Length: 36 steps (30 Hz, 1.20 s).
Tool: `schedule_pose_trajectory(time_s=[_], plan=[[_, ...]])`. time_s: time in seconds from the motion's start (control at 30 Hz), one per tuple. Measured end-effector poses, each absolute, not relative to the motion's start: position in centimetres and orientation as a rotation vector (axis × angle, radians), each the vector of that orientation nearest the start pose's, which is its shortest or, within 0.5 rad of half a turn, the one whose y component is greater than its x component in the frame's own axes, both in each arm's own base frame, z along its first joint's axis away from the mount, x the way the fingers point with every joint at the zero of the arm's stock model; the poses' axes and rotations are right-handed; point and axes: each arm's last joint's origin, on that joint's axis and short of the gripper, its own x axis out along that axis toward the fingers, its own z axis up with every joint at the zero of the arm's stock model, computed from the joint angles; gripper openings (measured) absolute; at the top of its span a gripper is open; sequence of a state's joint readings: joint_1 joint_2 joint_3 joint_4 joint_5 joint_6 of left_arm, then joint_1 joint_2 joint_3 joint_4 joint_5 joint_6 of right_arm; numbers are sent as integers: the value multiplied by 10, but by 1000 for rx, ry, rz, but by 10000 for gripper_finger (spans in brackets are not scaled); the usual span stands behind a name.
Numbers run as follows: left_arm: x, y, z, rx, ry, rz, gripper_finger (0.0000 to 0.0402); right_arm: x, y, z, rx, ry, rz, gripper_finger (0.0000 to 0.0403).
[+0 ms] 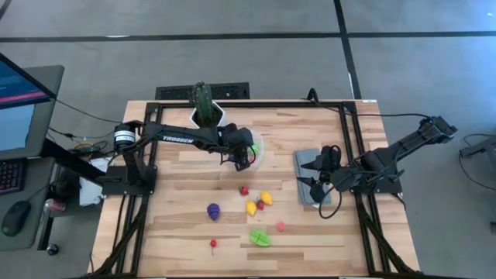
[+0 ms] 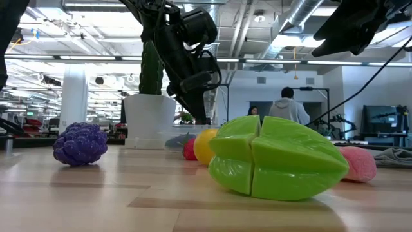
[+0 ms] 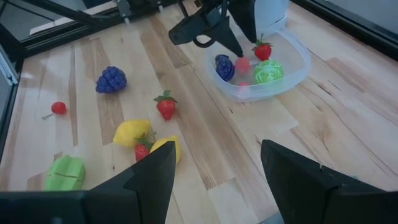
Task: Pick and placing Produce into tupperware
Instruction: Put the left peach into the transparent bin, then put the peach into the transparent bin
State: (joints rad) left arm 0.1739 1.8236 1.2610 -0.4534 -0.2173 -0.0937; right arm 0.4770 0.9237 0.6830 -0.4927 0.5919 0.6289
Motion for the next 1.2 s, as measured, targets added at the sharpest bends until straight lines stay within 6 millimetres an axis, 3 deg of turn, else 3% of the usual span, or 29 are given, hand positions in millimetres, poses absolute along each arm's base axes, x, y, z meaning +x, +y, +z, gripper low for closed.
schedule_pose_trajectory(time_s=[0.23, 0.37, 0.53, 0.73, 0.93, 1.2], plan=[[369, 70, 199, -87, 1000, 360, 179, 168, 69, 252, 237, 569, -291, 260], [370, 62, 215, -103, 967, 256, 181, 169, 71, 251, 261, 602, -246, 260], [361, 35, 247, -19, 905, 111, 181, 170, 79, 242, 290, 713, -145, 260], [340, 6, 279, 56, 852, 35, 181, 170, 99, 238, 258, 717, -55, 260], [315, -15, 294, 97, 846, 77, 181, 174, 116, 226, 214, 759, -16, 260], [297, -45, 304, 118, 858, 91, 181, 191, 134, 202, 170, 801, -7, 260]])
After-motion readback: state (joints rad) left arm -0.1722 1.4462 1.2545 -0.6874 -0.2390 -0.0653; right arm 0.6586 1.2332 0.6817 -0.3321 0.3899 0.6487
